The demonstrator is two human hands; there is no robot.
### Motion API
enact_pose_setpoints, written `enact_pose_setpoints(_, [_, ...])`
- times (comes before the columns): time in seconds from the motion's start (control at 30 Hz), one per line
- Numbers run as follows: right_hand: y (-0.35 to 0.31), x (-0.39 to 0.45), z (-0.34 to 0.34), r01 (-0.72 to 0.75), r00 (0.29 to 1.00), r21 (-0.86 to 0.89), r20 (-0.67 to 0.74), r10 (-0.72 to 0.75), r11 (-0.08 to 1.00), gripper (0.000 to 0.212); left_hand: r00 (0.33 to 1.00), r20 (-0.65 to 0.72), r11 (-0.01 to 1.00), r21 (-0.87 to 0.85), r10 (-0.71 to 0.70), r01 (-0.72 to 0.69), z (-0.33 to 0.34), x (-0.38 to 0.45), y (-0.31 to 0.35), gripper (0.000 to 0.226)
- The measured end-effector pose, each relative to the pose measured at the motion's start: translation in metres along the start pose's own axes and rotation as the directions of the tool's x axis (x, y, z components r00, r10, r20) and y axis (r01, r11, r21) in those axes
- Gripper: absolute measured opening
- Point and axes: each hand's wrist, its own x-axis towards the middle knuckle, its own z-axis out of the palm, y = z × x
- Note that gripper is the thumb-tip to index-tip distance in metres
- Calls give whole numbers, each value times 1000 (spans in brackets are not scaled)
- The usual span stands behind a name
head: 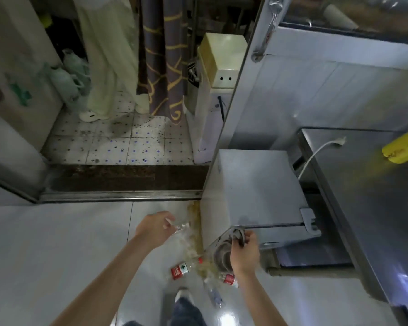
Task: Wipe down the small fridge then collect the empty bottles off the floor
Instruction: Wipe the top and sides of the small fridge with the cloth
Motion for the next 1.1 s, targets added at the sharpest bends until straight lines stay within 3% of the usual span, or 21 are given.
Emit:
enact_pose_setpoints(0.2, [-20,9,30,-102,995,-47,-30,100,994,10,999,50,999,38,19,-21,-29,42,-11,29])
enact_pose_setpoints(0.43, [-60,9,92,-176,967,29,-179,178,984,12,986,136,990,95,93,-106,-89,115,-43,29])
enact_pose_setpoints(0.63, [-87,-32,144,-235,886,125,-379,265,964,11,922,321,913,269,216,-308,-142,162,-52,32])
enact_pose_setpoints(0.8, [-91,-61,165,-363,803,275,-392,449,890,12,866,420,867,283,272,-410,-162,192,-51,33])
enact_pose_setpoints(1.1, [-70,-55,157,-490,668,365,-425,610,791,13,788,520,805,283,329,-522,-138,227,17,33])
